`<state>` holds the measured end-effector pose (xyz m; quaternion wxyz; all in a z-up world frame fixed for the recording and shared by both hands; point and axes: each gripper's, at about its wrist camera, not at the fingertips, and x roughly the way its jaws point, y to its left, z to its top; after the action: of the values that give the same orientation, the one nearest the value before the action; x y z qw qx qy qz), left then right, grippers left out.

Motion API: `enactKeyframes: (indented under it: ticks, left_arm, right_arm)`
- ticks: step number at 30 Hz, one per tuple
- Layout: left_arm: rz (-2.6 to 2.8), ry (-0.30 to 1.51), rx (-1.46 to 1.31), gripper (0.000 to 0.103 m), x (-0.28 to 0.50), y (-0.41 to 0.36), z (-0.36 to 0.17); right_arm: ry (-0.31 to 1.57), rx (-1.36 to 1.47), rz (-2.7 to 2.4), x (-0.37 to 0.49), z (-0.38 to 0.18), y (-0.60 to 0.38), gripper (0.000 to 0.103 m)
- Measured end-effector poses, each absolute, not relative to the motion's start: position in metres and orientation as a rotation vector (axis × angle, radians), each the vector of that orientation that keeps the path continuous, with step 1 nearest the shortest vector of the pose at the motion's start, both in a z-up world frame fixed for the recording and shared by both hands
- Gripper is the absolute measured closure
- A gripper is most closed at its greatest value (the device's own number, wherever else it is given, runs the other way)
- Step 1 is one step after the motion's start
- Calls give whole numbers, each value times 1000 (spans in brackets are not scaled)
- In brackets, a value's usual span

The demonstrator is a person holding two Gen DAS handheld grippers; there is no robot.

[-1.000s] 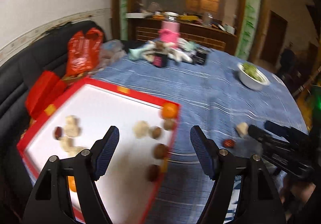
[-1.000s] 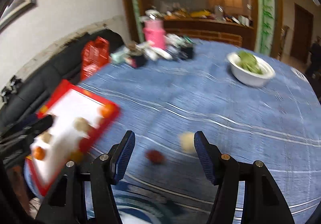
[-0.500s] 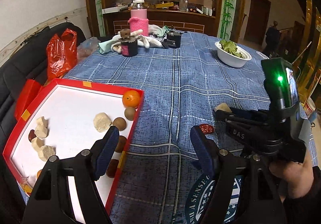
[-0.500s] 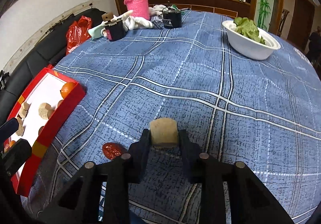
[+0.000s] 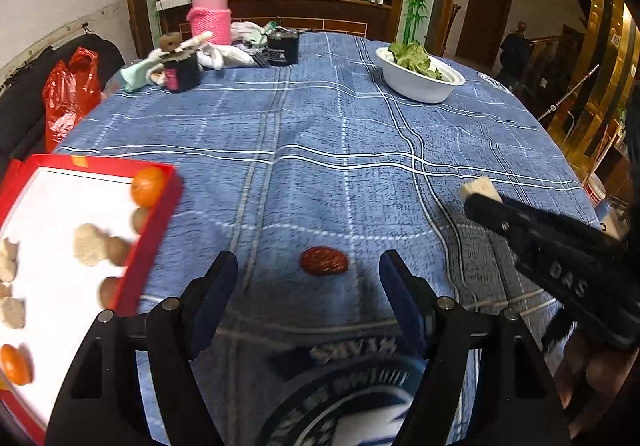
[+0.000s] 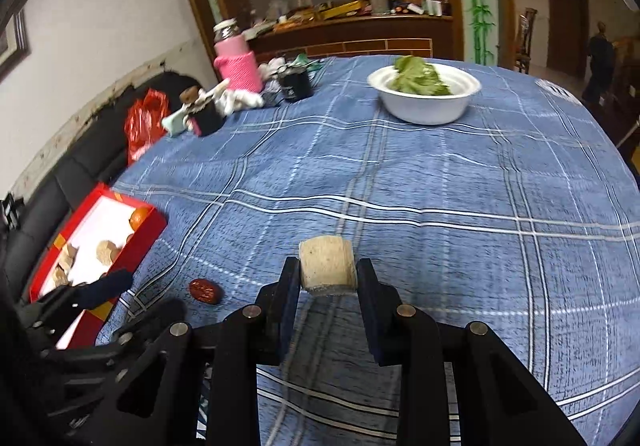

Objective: Organize fruits
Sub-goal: 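Grasp the red date with the left gripper while the right gripper grasps the white cube, then lift the red date and white cube and carry both over the tray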

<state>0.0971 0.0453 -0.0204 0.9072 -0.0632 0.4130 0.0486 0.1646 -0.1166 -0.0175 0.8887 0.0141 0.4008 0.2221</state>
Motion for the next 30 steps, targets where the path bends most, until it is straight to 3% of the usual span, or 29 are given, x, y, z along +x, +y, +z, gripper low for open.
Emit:
enactKeyframes:
  ticks: [4,5,6,7,9,30]
  left_arm:
    - [118,881,-118,31,108,38,-32]
    - [128,889,-111,36,110,37,-35]
    - [132,900,-110,44,113,36,-38]
    - [145,902,-104,46,114,35,-41]
    - [165,902,-78,74,114,33,-43]
    - [180,856,-86,75,62,38,-20]
  right_arm:
    - [845,75,471,170,-23,-125,73]
    - [838,74,482,170,-21,-124,73]
    - [832,75,489,168,-20,-124,73]
    - [827,75,497,167,-19,-123,73]
    - [822,79,504,165,-19,-125,73]
    - [799,27,489,122,-5,-115,73]
